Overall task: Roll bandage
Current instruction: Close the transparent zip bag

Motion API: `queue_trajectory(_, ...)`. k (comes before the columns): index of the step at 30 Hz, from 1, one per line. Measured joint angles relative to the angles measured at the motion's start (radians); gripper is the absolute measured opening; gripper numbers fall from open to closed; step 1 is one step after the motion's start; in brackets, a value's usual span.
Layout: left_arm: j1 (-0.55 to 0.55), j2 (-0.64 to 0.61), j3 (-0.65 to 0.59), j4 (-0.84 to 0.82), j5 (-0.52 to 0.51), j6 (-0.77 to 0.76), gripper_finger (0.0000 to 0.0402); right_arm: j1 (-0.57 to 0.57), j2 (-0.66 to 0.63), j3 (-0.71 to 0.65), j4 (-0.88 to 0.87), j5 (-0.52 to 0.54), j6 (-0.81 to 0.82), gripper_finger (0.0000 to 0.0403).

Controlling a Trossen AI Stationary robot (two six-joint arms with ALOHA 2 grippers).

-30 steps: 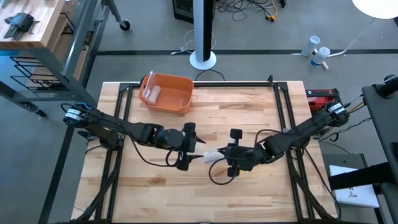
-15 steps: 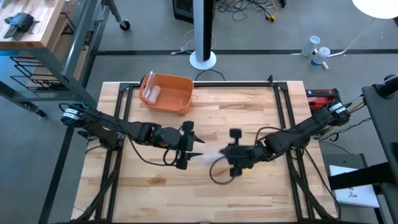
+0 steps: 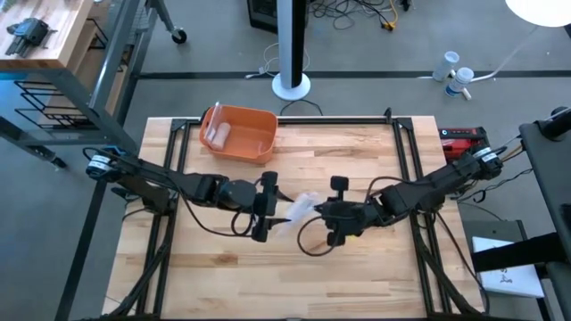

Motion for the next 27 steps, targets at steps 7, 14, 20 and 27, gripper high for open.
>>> queue_trajectory(7,0.000,0.000,0.002,0.028,-0.002,-0.001,0.0233,-0.001,0.000,0.002,-0.001,0.025,-0.003,0.0000)
queue_trajectory(14,0.000,0.004,0.002,0.028,-0.001,-0.010,0.0242,-0.003,0.000,0.002,-0.001,0.054,-0.019,0.0000)
queue_trajectory(20,0.002,0.006,-0.039,0.108,0.000,-0.011,0.0240,-0.004,0.000,0.002,-0.001,0.055,-0.019,0.0000)
queue_trajectory(27,0.019,0.006,-0.177,0.450,0.000,-0.021,0.0245,-0.004,0.000,0.002,0.013,0.043,-0.018,0.0000)
